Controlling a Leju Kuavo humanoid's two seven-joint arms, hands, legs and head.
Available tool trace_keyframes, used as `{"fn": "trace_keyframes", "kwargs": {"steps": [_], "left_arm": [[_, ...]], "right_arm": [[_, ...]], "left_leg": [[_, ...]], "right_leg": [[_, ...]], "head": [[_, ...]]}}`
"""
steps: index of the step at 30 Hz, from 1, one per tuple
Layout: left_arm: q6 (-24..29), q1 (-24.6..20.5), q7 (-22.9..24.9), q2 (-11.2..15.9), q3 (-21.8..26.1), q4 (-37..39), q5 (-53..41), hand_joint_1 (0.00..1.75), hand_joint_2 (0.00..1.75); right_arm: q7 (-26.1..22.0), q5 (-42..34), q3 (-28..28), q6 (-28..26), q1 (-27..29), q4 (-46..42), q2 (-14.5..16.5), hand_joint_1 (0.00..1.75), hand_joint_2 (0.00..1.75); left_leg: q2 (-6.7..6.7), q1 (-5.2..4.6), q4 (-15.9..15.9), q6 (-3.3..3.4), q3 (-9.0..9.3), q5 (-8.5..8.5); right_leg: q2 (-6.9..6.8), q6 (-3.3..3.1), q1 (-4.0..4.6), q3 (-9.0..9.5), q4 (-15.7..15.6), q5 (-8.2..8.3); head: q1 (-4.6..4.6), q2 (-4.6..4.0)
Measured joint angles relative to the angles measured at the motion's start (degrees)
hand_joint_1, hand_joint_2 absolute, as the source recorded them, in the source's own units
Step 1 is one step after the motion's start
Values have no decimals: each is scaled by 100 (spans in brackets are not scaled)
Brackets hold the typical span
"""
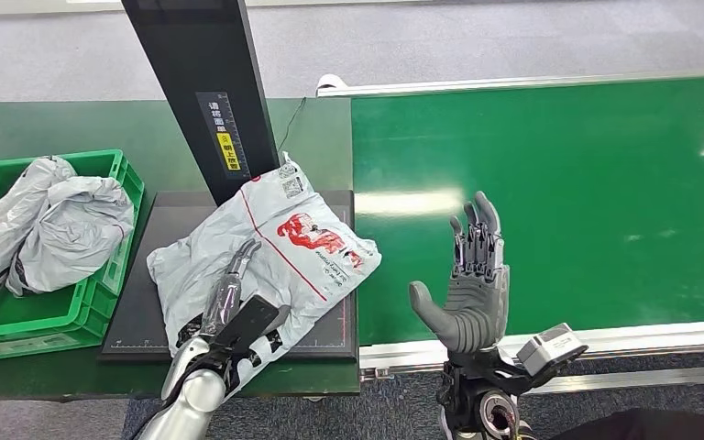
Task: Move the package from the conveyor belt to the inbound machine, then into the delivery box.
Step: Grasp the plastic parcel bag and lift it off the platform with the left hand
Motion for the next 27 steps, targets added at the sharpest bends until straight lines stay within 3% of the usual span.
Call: {"fn": "trace_keyframes", "kwargs": {"steps": [2, 3, 18, 27], "left_arm": [[31, -11, 6, -3, -2, 52, -73, 164, 175], [48, -14, 13, -4, -4, 73, -114, 175, 175], [263, -48, -1, -39, -17, 99, -230, 175, 175], [854, 170, -641, -114, 43, -620, 725, 175, 175]], "right_arm": [[0, -22, -16, 2, 16, -2, -2, 0, 175], [0, -32, -28, 3, 23, -2, -2, 0, 175], [1, -86, -138, 58, 104, -3, -3, 0, 175], [56, -75, -234, 70, 203, -76, 31, 0, 175]], "left_leg": [[0, 0, 0, 0, 3, 0], [0, 0, 0, 0, 6, 0], [1, 0, 0, 0, 18, 0], [0, 0, 0, 0, 10, -1]], "right_leg": [[0, 0, 0, 4, 0, 0], [0, 0, 0, 6, 0, 0], [0, 0, 0, 18, 0, 0], [0, 0, 0, 12, 0, -1]], "head": [[0, 0], [0, -1], [0, -1], [0, -2]]}}
